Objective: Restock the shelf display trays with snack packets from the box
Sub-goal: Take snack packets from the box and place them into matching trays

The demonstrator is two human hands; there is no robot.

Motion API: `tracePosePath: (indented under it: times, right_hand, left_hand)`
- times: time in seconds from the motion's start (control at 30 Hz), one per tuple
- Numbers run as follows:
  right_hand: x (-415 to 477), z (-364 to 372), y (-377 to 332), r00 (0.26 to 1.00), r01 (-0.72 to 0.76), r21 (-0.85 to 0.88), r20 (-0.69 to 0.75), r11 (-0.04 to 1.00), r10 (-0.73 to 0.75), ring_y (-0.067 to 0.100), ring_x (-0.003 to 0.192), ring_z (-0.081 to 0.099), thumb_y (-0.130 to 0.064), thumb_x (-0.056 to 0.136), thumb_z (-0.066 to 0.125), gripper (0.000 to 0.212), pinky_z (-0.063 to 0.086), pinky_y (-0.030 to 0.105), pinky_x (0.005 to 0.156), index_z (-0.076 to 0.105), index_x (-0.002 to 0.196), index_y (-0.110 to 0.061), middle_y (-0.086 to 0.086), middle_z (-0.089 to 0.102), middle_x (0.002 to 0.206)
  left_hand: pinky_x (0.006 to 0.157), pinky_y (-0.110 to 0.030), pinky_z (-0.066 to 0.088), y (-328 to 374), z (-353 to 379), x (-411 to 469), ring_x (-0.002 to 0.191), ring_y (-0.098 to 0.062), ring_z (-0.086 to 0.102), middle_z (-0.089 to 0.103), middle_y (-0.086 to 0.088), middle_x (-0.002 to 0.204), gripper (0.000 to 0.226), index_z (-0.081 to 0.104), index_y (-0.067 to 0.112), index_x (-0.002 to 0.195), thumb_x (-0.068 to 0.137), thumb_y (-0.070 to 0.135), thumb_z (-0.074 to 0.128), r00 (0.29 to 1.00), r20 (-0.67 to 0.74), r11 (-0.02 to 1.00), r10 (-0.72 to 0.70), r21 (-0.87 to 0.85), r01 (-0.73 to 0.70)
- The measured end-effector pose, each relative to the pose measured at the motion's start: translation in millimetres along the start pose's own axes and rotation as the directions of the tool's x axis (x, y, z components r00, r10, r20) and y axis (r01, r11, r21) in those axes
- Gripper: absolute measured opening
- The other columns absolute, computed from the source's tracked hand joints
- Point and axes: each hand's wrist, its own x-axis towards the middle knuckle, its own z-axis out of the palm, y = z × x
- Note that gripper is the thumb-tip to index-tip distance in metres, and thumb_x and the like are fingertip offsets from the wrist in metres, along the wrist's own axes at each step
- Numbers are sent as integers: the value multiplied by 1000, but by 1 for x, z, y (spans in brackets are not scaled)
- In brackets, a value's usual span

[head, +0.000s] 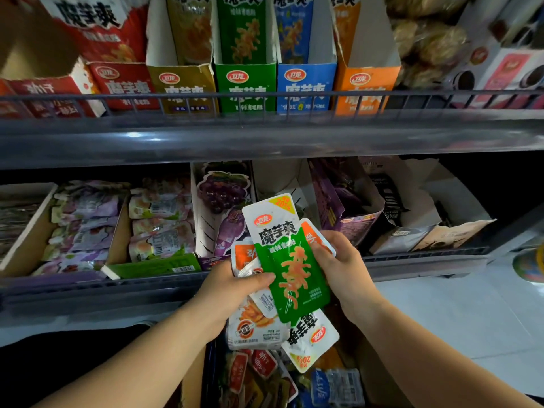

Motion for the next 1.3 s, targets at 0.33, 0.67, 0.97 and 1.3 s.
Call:
tracePosePath:
  times: [0.33,0.67,0.97,1.3]
  right_hand:
    - [8,-3,-20,989,145,-240,66,960,-133,16,76,60,-8,78,68,17,49,23,66,56,71,-18,8,63,94]
    - [-14,-26,-77,986,166,-189,4,968,-169,6,43,52,-3,81,63,19,39,13,39,54,67,-10,-2,59,55]
    - [-29,-38,-165,946,321,-39,-24,946,-322,4,31,50,0,86,54,15,42,14,32,53,79,-13,-1,60,44]
    - [29,12,-268,823,542,-183,-84,821,-562,0,39,57,-8,91,52,17,48,13,43,49,79,-20,4,58,70]
  left_hand:
    - [78,-36,54,7,3,-9,77,-23,69,73,-5,83,17,67,15,81,78,-2,65,999,27,989,34,140,-37]
    - [53,-21,53,47,-8,-38,56,-6,67,71,8,64,14,64,18,75,76,4,68,971,-124,977,204,82,-195]
    - [57,-28,48,107,-35,-65,60,-9,67,71,8,63,11,63,19,81,78,9,66,926,-199,945,320,-7,-328]
    - [55,-29,45,128,-70,-41,55,-11,66,69,8,57,12,62,19,79,79,7,64,913,-290,906,287,-228,-357]
